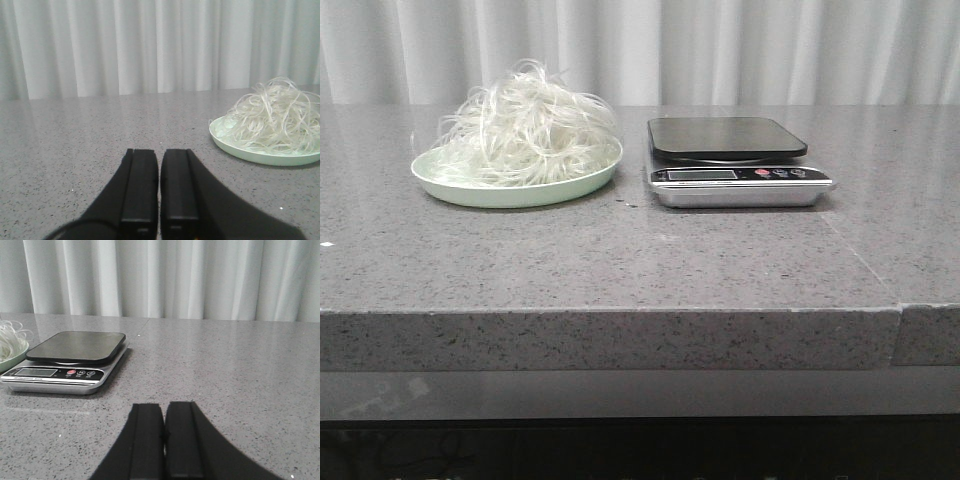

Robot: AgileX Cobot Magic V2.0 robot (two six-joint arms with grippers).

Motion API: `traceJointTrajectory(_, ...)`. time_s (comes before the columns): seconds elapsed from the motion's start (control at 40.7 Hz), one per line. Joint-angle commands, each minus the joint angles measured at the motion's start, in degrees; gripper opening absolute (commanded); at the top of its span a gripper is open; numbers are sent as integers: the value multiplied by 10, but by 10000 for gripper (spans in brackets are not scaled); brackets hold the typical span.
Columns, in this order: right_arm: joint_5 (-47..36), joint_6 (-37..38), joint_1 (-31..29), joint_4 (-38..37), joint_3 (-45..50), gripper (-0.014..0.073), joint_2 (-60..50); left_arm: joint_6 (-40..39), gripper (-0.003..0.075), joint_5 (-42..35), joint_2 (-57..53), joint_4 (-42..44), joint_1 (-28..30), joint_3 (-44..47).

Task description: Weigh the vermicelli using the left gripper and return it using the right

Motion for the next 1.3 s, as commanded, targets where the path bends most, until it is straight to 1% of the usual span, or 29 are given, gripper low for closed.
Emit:
traceJointTrajectory(0.0, -51, -5, -7, 2, -5, 160, -9, -1, 146, -46, -11, -4, 2, 4)
traceJointTrajectory(0.098, -51, -5, -16, 2, -5, 160, -9, -1, 146, -46, -11, -4, 2, 4)
traceJointTrajectory(0.811, -52, -5, -29, 2, -5, 160, -9, -1, 146, -46, -11, -4, 2, 4)
traceJointTrajectory(1.278, -52, -5, -29, 2, -5, 160, -9, -1, 146, -46, -11, -4, 2, 4)
